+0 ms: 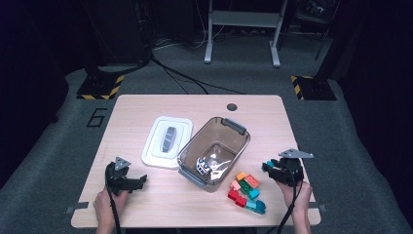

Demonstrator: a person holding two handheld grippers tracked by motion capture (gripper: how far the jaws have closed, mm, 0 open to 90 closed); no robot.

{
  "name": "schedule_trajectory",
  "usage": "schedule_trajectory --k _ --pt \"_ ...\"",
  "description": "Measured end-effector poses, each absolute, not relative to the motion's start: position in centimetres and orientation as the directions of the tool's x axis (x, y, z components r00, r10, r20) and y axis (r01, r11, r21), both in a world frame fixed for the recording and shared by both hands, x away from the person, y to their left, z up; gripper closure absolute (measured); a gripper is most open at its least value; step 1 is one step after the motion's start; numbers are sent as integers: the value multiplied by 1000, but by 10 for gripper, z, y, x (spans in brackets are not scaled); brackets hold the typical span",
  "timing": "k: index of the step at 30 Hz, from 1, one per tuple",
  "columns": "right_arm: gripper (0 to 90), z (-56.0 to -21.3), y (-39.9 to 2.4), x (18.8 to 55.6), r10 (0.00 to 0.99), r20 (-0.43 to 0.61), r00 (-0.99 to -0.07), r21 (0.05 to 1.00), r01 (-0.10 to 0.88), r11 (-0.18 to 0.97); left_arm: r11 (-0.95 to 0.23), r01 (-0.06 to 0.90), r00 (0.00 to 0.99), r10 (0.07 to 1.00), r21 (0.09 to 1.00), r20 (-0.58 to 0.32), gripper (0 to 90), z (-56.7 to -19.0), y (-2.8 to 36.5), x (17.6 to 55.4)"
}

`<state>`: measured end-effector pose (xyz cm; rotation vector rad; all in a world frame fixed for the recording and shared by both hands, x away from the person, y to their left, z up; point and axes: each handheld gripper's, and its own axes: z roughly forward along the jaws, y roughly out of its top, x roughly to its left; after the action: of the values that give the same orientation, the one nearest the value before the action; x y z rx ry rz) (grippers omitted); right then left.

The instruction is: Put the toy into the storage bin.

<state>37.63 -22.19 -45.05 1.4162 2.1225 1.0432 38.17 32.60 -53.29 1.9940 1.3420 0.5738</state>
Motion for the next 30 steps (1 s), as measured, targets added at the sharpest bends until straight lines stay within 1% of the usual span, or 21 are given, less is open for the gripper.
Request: schedule_trajectory --k 4,13,18,30 --pt "587 -443 -219 390 905 69 -420 750 620 231 -257 637 378 926 726 -3 0 -533 326 382" --pt "588 -423 -219 413 919 75 -386 752 628 203 -258 637 378 926 727 -3 0 -533 326 382" --pt "588 -413 -219 417 919 82 -386 760 620 193 -258 637 378 926 726 -3 0 -533 326 382" --pt "588 -373 -202 423 909 36 -415 797 560 224 -257 637 377 926 727 -3 0 -533 326 382"
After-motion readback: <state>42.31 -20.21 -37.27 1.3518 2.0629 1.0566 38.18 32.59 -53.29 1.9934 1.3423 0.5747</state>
